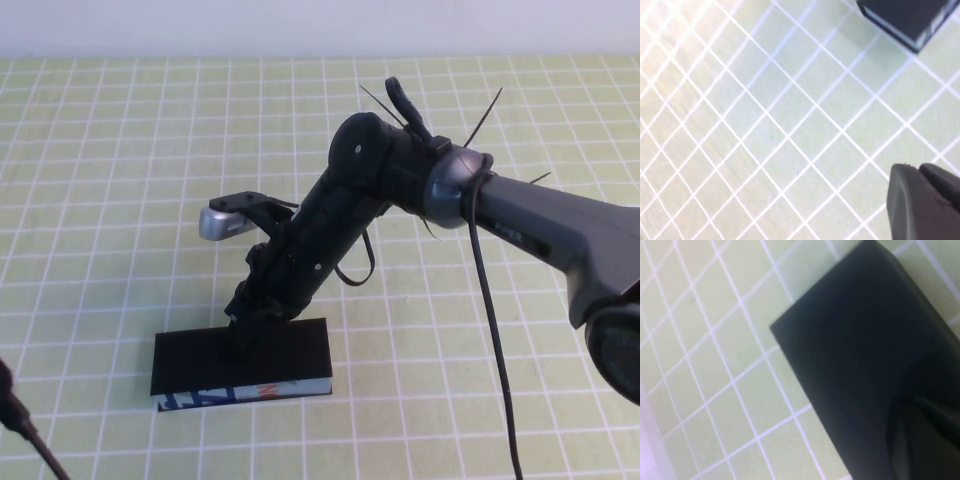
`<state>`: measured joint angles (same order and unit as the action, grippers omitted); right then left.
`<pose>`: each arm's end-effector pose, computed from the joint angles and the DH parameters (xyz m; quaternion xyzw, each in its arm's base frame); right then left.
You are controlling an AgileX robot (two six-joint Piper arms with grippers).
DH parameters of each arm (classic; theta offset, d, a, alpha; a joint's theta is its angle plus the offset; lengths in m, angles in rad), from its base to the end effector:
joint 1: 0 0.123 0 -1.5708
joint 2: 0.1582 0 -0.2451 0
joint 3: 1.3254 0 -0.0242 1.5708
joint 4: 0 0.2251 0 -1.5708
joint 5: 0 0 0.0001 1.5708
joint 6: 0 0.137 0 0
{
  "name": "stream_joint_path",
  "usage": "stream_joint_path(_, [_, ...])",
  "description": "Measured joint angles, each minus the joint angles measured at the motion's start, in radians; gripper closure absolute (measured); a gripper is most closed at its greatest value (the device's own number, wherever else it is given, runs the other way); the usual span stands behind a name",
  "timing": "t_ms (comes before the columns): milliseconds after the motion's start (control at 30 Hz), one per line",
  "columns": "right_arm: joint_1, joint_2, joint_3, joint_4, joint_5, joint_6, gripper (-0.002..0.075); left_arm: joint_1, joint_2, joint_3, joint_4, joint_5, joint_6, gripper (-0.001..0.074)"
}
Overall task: Return glasses to glasses case
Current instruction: Close the glasses case
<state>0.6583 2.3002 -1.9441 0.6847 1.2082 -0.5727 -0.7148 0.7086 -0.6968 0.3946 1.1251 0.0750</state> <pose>0.2937 0.3296 0.1327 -0.4582 0.8284 0.3207 0.0304 0.1304 -0.0502 0.2415 0.3978 0.8607 0.1035 0.3004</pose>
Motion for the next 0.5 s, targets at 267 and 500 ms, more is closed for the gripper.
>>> stream_joint_path(267, [0.000, 0.000, 0.000, -0.005, 0.001, 0.012, 0.0742, 0.000, -0.182, -0.008, -0.027, 0.011, -0.035, 0.0736])
stream_joint_path(500, [0.001, -0.150, 0.005, -0.236, 0.004, 0.096, 0.0742, 0.000, -0.315, -0.022, -0.331, -0.011, 0.093, 0.0736])
